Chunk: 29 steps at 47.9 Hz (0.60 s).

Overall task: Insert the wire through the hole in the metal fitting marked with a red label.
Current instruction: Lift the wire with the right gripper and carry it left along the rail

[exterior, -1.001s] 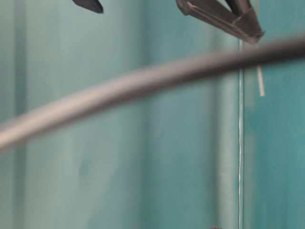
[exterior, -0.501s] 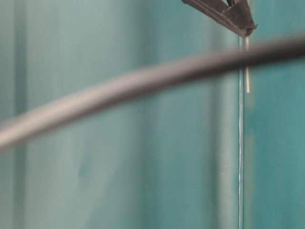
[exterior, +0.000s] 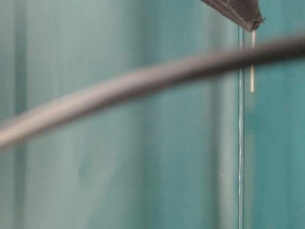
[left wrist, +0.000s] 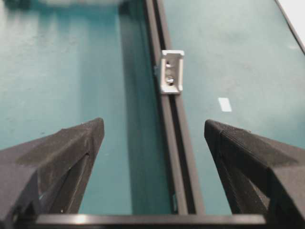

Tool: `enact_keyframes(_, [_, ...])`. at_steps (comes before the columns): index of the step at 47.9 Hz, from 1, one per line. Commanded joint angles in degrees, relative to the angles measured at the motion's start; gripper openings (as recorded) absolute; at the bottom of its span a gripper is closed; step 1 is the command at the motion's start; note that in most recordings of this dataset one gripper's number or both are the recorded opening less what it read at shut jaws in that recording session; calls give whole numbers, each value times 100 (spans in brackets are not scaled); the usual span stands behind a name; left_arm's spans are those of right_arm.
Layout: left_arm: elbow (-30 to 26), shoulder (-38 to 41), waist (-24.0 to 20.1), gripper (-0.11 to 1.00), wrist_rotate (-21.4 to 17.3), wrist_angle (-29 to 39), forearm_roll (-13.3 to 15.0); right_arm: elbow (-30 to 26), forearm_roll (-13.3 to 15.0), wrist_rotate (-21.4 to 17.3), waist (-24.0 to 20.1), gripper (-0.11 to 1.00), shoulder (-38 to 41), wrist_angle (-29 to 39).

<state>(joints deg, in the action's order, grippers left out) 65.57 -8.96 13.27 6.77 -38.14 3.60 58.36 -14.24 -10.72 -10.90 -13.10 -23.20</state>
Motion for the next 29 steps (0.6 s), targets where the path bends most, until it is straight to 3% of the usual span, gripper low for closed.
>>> enact_keyframes(1, [-167,62,123,67,9,-88,26,-88,-334,220,-141,1,-18,-114])
enact_keyframes(9, [-202,211,264,67,18,-211,70,-35,-1327,984,-527,1,44,-475])
enact_keyframes(16, [-176,360,325,67,18,-396,193,26,-2672,1819,-976,1,193,-773])
enact_keyframes(19, [-176,475,334,67,53,-466,202,-18,-3067,2109,-1160,1,299,-888])
enact_keyframes(23, [-185,694,334,66,123,-589,211,-79,-3366,2312,-1310,1,457,-949])
enact_keyframes(29, [-220,1055,334,66,255,-879,211,-167,-3419,2320,-1433,1,668,-949])
